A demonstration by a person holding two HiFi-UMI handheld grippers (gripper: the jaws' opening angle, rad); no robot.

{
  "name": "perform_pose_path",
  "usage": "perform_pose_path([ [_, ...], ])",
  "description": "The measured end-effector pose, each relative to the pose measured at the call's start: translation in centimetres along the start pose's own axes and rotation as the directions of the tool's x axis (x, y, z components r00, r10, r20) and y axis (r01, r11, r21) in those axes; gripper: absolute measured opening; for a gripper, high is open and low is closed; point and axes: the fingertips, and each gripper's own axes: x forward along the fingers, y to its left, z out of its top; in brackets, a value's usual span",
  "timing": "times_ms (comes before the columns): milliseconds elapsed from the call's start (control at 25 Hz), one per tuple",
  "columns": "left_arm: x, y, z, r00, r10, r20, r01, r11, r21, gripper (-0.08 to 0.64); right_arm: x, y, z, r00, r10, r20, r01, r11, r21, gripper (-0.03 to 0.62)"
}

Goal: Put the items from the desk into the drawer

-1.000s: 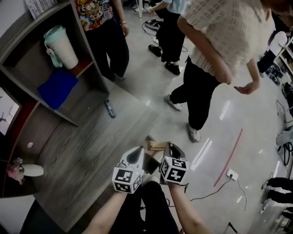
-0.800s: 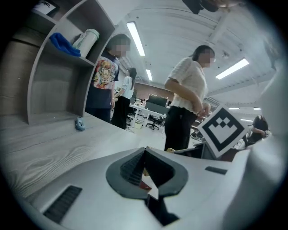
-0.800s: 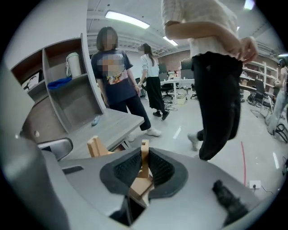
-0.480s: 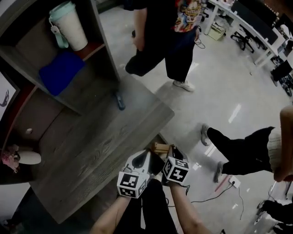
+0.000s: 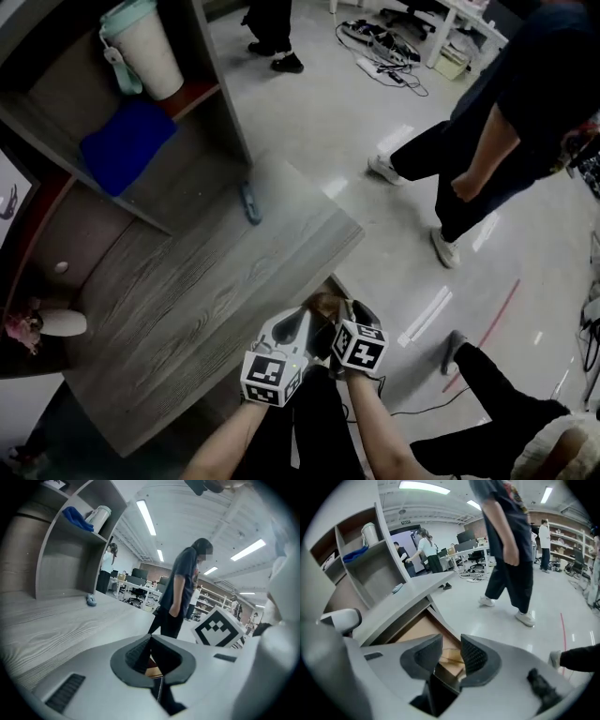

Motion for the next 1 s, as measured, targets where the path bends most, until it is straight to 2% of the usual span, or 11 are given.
perform_pose_path([
  [240,0.4,-0.3,0.5,1.000,-0.017,0.005,0.017,1.000,0.001,0.009,0.1,-0.4,-0.4,1.000,-0.004,-0.019,0.004,1.000,0.008,0.127],
  [560,0.4,-0.3,1.0,1.000,-0.019,0.003,0.019,1.000,0.009,0.009,-1.5,-2.0,0.3,0.998,-0.059,0.024,0.058,0.998,0.035,0.124],
  [800,-0.3,-0.7,2.5,1.000,-0.026,0.012,0.026,0.999,0.022,0.009,-3.5,-2.4,0.9,0.997,-0.063,0.048,0.060,0.996,0.073,0.041],
  [1000,-1.0,-1.8,4.1,0.999,-0.039,0.026,0.038,0.999,0.036,0.009,-5.0,-1.5,2.6,0.995,-0.034,0.091,0.027,0.996,0.082,0.018],
])
